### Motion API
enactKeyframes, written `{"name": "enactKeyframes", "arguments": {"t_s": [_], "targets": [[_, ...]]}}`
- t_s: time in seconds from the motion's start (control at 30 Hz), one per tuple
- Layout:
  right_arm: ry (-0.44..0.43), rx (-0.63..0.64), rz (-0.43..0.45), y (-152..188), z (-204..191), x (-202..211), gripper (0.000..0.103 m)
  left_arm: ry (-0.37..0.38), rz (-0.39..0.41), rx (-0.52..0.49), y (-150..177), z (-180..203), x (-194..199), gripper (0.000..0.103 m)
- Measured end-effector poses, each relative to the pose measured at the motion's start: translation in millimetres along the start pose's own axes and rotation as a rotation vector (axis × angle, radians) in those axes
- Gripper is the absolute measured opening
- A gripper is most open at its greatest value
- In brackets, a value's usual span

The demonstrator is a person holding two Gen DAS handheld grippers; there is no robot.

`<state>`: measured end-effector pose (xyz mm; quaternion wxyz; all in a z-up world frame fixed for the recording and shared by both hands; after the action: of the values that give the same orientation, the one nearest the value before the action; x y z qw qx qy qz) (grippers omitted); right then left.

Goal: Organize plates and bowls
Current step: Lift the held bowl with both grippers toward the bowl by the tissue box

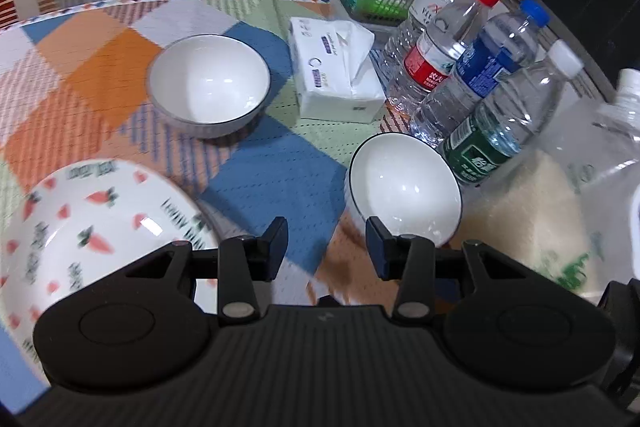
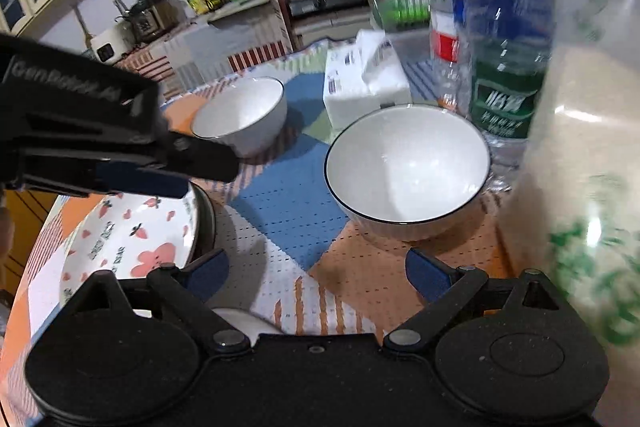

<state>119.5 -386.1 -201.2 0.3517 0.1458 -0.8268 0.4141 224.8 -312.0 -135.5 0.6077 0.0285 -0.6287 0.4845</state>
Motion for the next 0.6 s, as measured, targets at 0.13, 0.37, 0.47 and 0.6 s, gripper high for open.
{"name": "enactKeyframes", "arguments": {"t_s": [0.13,0.37,0.47,0.6], "targets": [[-0.008,-0.044,-0.068,-2,8,-23,0.095,-0.004,-0.048,-0.020,-8,9,-36,0.042],[0.002,-0.004,-0.103,4,18,-42,0.095,0.016,-0.060,0.001,-13,14,-72,0.039],[0.007,0.011,-0.087,5,22,-44,0.094,0.033,-0.070,0.014,-14,16,-82,0.035],[0.018,0.028,-0.059,4,27,-44,0.094,0.068,-0.096,0.081,-9,14,-94,0.013]]}}
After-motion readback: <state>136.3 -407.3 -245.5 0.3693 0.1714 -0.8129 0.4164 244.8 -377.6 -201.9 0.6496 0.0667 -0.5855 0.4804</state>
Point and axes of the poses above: each gripper's, at about its wrist camera, not at the fingertips, and x roughly against the way its jaws point, z to its right, y to its underside, the point moved 7 cm from there along -x, roughly the way its jaws point, and after that the axes turned 14 degrees about -x, right-handed, at the moved point
